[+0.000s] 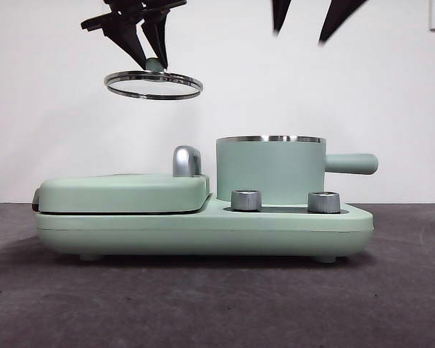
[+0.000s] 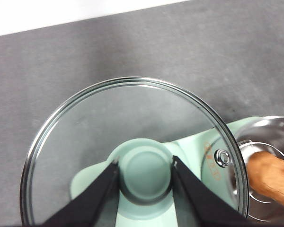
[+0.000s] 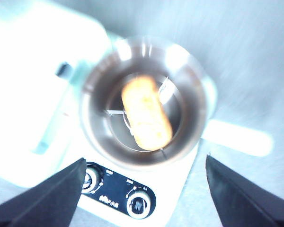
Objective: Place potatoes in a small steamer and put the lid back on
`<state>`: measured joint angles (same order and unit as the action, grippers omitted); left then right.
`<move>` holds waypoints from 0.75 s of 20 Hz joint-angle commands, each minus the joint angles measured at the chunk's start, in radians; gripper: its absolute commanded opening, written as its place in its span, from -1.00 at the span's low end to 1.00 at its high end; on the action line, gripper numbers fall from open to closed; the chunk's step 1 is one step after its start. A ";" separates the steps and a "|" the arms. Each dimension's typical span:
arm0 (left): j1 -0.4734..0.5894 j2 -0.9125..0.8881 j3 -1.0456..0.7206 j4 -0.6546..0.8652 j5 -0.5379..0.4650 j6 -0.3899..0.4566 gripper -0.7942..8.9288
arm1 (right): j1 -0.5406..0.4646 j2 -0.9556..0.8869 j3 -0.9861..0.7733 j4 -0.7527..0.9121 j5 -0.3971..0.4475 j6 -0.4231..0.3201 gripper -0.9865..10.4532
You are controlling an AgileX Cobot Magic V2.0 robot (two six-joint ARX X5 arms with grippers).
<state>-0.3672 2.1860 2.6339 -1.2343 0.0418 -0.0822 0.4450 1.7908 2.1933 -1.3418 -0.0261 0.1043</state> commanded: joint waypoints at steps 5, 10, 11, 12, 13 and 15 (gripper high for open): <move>-0.077 -0.003 0.042 0.019 0.007 -0.012 -0.82 | 0.037 -0.370 -0.232 -0.072 0.002 -0.009 -0.13; -0.143 -0.003 0.042 0.016 0.007 -0.012 -0.82 | 0.077 -0.786 -0.644 0.129 -0.001 0.027 -0.13; -0.160 -0.003 0.042 0.014 0.007 -0.012 -0.82 | 0.077 -0.872 -0.729 0.162 -0.003 0.055 -0.13; -0.175 -0.003 0.041 0.012 0.007 -0.012 -0.82 | 0.077 -0.941 -0.793 0.189 -0.003 0.080 -0.13; -0.193 -0.003 0.041 0.011 0.007 -0.012 -0.82 | 0.077 -1.019 -0.860 0.206 -0.003 0.104 -0.13; -0.222 -0.003 0.041 0.011 0.007 -0.012 -0.82 | 0.077 -1.139 -0.953 0.209 -0.003 0.136 -0.13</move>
<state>-0.5808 2.1860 2.6339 -1.2396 0.0441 -0.0906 0.5163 0.6510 1.2324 -1.1477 -0.0288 0.2050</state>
